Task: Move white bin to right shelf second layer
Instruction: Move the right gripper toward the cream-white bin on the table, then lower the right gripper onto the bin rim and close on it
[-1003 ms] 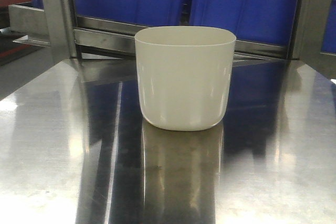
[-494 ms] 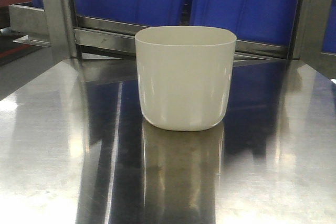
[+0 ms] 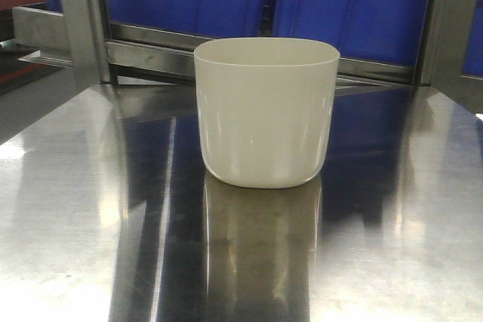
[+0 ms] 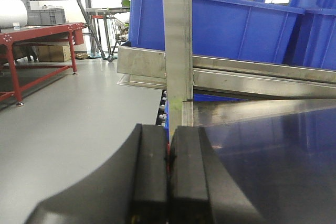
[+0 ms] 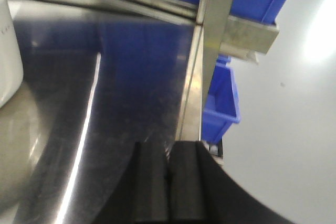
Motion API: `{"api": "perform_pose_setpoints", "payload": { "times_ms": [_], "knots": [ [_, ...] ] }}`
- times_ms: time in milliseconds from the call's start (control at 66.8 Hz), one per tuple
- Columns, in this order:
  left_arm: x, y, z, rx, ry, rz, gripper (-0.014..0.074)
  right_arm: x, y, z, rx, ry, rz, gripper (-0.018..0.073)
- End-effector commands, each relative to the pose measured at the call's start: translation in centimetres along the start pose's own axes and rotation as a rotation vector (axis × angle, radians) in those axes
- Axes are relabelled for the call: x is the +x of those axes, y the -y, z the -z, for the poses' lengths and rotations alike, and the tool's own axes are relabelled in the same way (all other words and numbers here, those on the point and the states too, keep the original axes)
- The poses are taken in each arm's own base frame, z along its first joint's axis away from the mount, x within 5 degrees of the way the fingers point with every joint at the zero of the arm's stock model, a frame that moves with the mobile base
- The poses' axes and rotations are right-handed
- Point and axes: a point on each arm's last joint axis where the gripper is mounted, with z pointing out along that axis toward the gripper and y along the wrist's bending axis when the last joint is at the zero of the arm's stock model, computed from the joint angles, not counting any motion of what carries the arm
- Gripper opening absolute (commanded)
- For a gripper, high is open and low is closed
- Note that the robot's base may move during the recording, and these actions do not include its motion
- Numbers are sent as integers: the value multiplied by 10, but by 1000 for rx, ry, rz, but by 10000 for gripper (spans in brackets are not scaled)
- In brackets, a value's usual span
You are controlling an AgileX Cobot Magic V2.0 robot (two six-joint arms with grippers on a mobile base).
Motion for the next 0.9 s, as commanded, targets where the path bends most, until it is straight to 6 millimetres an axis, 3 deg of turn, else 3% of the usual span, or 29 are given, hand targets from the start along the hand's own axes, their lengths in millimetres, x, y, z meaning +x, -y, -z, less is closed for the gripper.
{"api": "perform_pose_setpoints", "payload": {
  "times_ms": [0, 195, 419, 524, 689, 883],
  "knots": [
    [4, 0, 1, 1, 59, 5, 85, -22, 2, -3, 8, 63, 0, 52],
    [4, 0, 1, 1, 59, 5, 85, -21, -4, -12, -55, 17, -224, 52],
    [4, 0, 1, 1, 59, 5, 85, -26, -3, -20, -43, -201, -143, 57],
    [4, 0, 1, 1, 59, 5, 85, -28, 0, -28, -3, -309, -163, 144],
    [4, 0, 1, 1, 59, 5, 85, -35, -8, -50, -23, -391, -199, 388],
    [4, 0, 1, 1, 59, 5, 85, -68, -35, -73, -154, -432, -143, 403]
  ]
}}
